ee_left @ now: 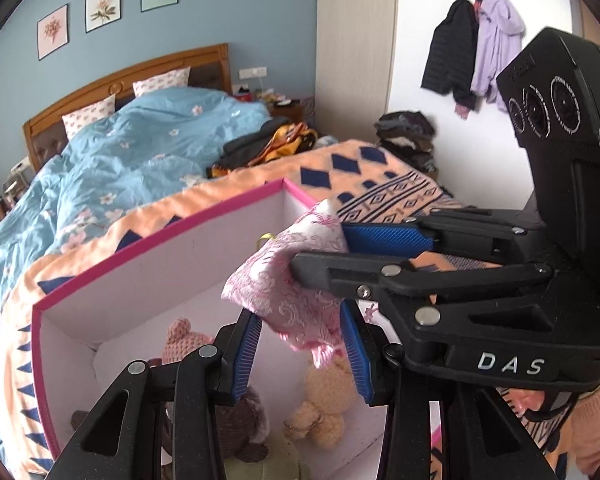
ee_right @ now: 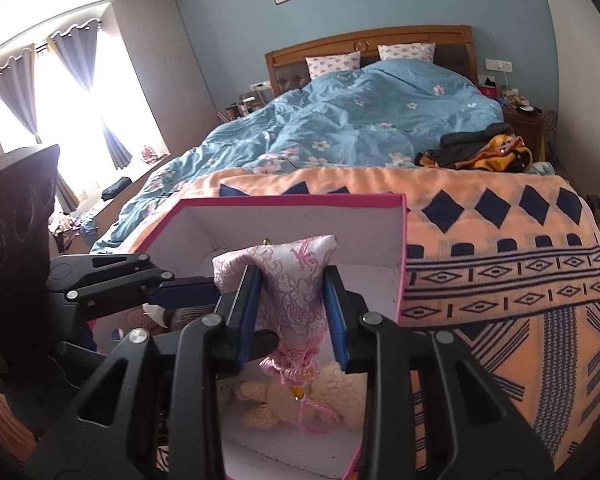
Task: Organize objects
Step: 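Open both grippers to drop the pink pouch into the box, then move both grippers down to the pink floral tissue pack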
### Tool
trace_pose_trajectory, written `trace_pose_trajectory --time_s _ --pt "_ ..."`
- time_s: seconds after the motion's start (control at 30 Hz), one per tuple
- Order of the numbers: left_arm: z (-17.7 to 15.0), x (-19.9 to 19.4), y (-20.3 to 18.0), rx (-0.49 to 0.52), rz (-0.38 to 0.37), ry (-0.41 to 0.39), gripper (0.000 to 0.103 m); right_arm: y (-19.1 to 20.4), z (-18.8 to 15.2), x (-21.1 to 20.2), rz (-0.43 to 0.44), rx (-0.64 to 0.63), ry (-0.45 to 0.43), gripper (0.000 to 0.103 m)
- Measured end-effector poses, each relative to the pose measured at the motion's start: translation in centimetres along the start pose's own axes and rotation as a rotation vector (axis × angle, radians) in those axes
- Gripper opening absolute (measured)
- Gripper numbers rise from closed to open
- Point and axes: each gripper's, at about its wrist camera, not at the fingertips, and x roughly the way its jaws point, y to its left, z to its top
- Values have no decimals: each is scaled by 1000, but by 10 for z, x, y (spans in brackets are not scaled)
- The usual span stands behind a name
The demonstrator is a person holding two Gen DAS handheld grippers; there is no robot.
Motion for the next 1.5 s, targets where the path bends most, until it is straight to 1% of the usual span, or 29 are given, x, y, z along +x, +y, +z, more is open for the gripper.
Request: trace_pose_trajectory --time_s 0.07,0.2,0.33,0.43,0.5,0.53,0.57,0.7,0.83,0.93,1.03,1.1,1.2,1.33,1.43,1.5 --pt "-2 5 1 -4 20 19 48 -4 -1 4 -20 17 16 34" --pt "-4 8 5 -21 34 28 50 -10 -3 7 -63 38 29 34" --pt "-9 4 7 -31 39 14 51 -9 -9 4 -62 35 27 34" --pt "-15 -3 6 -31 26 -4 52 -5 -14 -1 -58 24 22 34" --pt "-19 -11 6 -30 17 -25 55 -3 -18 -8 -45 21 11 34" --pt "-22 -17 5 -32 6 -39 58 -1 -19 -11 -38 21 6 34" --pt "-25 -21 5 -34 3 -49 60 0 -21 -15 -29 22 0 34" --pt "-35 -45 2 -32 -17 -101 61 7 -29 -35 10 20 -31 35" --pt "-55 -77 -2 -31 -52 -161 64 14 -40 -57 56 27 -57 38" --pt "-73 -95 -6 -42 -92 -186 67 18 -50 -72 80 27 -65 38" --pt "-90 -110 -13 -37 -113 -194 67 21 -61 -86 102 33 -68 39" --pt "-101 -114 -18 -39 -137 -187 67 22 -70 -94 107 34 -64 40" --pt "-121 -113 -33 -20 -166 -154 68 24 -85 -103 98 32 -53 41" --pt "-154 -102 -56 24 -177 -76 68 20 -109 -110 66 42 -24 43" --pt "-176 -93 -70 50 -208 -2 68 12 -130 -112 58 82 6 43" --pt "-193 -91 -80 80 -203 37 68 6 -141 -112 50 105 24 43"
